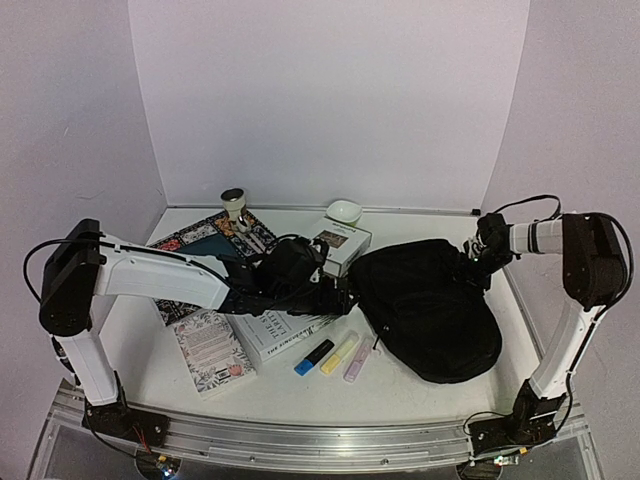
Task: Pack the student bag
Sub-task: Pick up the student bag from the center of the board.
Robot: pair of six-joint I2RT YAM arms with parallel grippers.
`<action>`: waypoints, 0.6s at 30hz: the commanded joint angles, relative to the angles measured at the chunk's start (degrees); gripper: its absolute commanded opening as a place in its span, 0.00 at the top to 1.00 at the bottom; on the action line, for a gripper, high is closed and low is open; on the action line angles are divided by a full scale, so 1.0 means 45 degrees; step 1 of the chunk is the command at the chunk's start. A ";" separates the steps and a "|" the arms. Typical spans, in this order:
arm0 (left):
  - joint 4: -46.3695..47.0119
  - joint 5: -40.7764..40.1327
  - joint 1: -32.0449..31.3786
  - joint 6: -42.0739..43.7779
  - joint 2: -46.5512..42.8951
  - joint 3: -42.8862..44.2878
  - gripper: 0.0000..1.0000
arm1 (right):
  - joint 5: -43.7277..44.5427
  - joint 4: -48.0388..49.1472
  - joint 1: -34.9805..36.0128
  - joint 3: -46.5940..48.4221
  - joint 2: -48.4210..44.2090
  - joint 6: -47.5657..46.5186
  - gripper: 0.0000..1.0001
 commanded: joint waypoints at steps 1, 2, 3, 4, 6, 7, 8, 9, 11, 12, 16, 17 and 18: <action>-0.0211 -0.0553 0.0039 0.0343 -0.0875 -0.0062 0.11 | -0.0803 -0.0448 0.0053 0.0330 0.0217 -0.0785 0.75; -0.0241 -0.0586 0.0039 0.0389 -0.0910 -0.0040 0.11 | -0.0840 -0.0563 0.0050 0.0405 0.0062 -0.0895 0.82; -0.0266 -0.0627 0.0040 0.0435 -0.0949 0.0003 0.11 | -0.0855 -0.0691 0.0059 0.0511 -0.0141 -0.1019 0.92; -0.0311 -0.0667 0.0044 0.0486 -0.0992 0.0040 0.10 | -0.0852 -0.0797 0.0066 0.0578 -0.0421 -0.1164 0.98; -0.0424 -0.0803 0.0046 0.0588 -0.1074 0.0122 0.10 | -0.0812 -0.1102 0.0052 0.0820 -0.0989 -0.1482 1.00; -0.0465 -0.0864 0.0056 0.0663 -0.1124 0.0162 0.10 | -0.0771 -0.1275 0.0058 0.0989 -0.1282 -0.1637 1.00; -0.0518 -0.0883 0.0094 0.0730 -0.1177 0.0213 0.10 | -0.0774 -0.1430 0.0060 0.1159 -0.1566 -0.1783 1.00; -0.0575 -0.0898 0.0143 0.0799 -0.1235 0.0269 0.10 | -0.0794 -0.1584 0.0062 0.1341 -0.1862 -0.1928 1.00; -0.0684 -0.0928 0.0273 0.0963 -0.1372 0.0378 0.10 | -0.0966 -0.1862 0.0058 0.1770 -0.2359 -0.2177 1.00; -0.0775 -0.0950 0.0365 0.1050 -0.1463 0.0415 0.10 | -0.1077 -0.2005 0.0052 0.1987 -0.2617 -0.2318 1.00; -0.1054 -0.0992 0.0804 0.1298 -0.1893 0.0454 0.09 | -0.1814 -0.2509 0.0078 0.3152 -0.3448 -0.3050 1.00; -0.1120 -0.0977 0.0934 0.1382 -0.2036 0.0451 0.09 | -0.2105 -0.2646 0.0123 0.3496 -0.3570 -0.3284 1.00; -0.1193 -0.0974 0.1027 0.1461 -0.2185 0.0462 0.08 | -0.2382 -0.2771 0.0202 0.3827 -0.3669 -0.3521 1.00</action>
